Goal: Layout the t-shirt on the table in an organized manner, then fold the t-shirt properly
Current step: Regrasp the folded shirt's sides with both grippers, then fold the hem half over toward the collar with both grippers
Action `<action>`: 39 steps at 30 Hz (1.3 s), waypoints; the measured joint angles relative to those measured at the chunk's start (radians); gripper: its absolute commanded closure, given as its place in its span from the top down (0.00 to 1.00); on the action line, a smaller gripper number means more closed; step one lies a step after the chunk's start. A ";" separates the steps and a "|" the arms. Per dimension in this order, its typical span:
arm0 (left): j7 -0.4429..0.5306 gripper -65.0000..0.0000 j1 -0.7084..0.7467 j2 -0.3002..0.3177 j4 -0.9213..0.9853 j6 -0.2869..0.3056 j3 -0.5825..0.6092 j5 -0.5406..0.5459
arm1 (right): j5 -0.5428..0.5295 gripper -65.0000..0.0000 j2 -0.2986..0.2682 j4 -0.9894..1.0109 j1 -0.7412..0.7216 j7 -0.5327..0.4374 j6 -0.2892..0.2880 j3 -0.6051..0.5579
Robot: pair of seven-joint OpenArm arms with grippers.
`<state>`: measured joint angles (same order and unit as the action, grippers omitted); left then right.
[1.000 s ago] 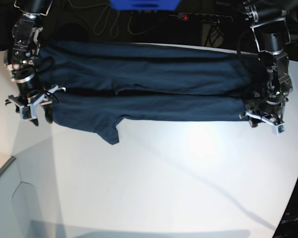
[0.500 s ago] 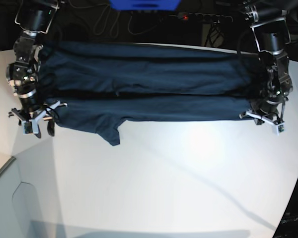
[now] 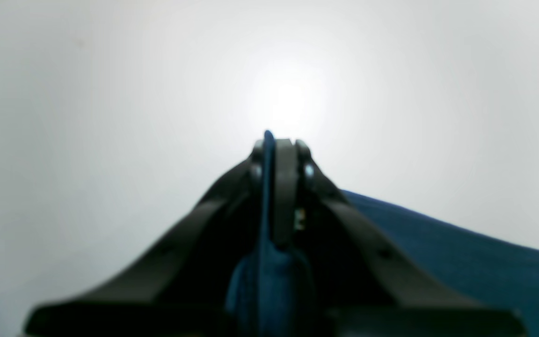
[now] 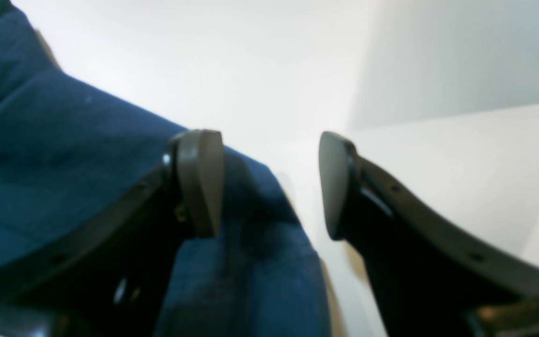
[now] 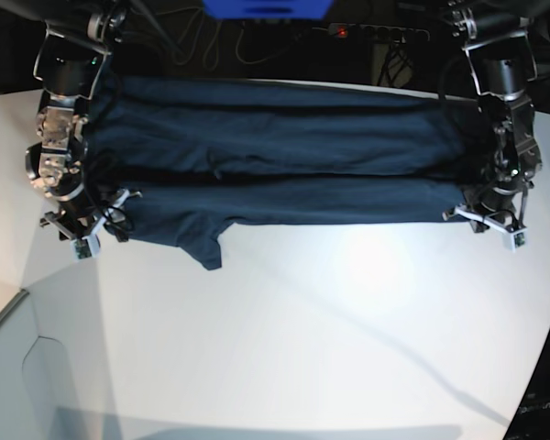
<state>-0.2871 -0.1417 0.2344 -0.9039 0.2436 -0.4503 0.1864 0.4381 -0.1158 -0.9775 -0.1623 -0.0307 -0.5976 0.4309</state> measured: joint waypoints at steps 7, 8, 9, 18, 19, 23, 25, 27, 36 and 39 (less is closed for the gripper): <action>0.000 0.00 0.000 0.000 0.000 0.000 0.000 0.000 | -0.003 0.51 0.000 0.018 0.027 -0.013 0.000 0.000; 0.000 0.00 0.000 0.000 0.000 0.000 0.000 0.000 | -0.010 0.51 -0.003 0.036 0.023 -0.023 0.000 0.000; 0.000 0.00 0.000 0.000 0.000 0.000 0.000 0.000 | -0.020 0.51 -0.005 0.057 0.016 -0.032 0.001 0.000; 0.000 0.00 0.000 0.000 0.000 0.000 0.000 0.000 | -0.034 0.24 -0.030 0.085 0.014 -0.053 0.001 -0.069; 0.000 0.00 0.000 0.000 0.000 0.000 0.000 0.000 | -0.034 0.14 -0.037 0.085 0.014 -0.053 0.000 -0.089; 0.000 0.00 -0.003 0.000 0.000 0.000 0.000 0.000 | -0.029 0.00 -0.039 0.081 0.011 -0.051 -0.002 -0.106; 0.000 0.00 -0.005 0.000 0.000 -0.001 0.000 0.000 | -0.021 0.00 -0.039 0.072 0.003 -0.034 -0.006 -0.105; -0.004 0.00 -0.018 -0.001 -0.002 -0.002 0.000 -0.001 | 0.005 0.00 -0.039 0.052 -0.011 0.001 -0.007 -0.105; 0.000 0.00 -0.061 -0.002 -0.108 -0.004 0.003 -0.002 | 0.000 0.00 -0.032 -0.071 -0.036 0.002 -0.007 -0.086; -0.009 0.00 -0.072 -0.002 -0.112 -0.002 0.003 -0.002 | 0.000 0.00 -0.018 -0.079 -0.062 -0.003 -0.008 -0.012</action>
<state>-0.2958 -0.2138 0.2321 -1.0161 0.2417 -0.4469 0.1841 0.4381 -0.1341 -1.0565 -0.2241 -0.0341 -0.6056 0.4187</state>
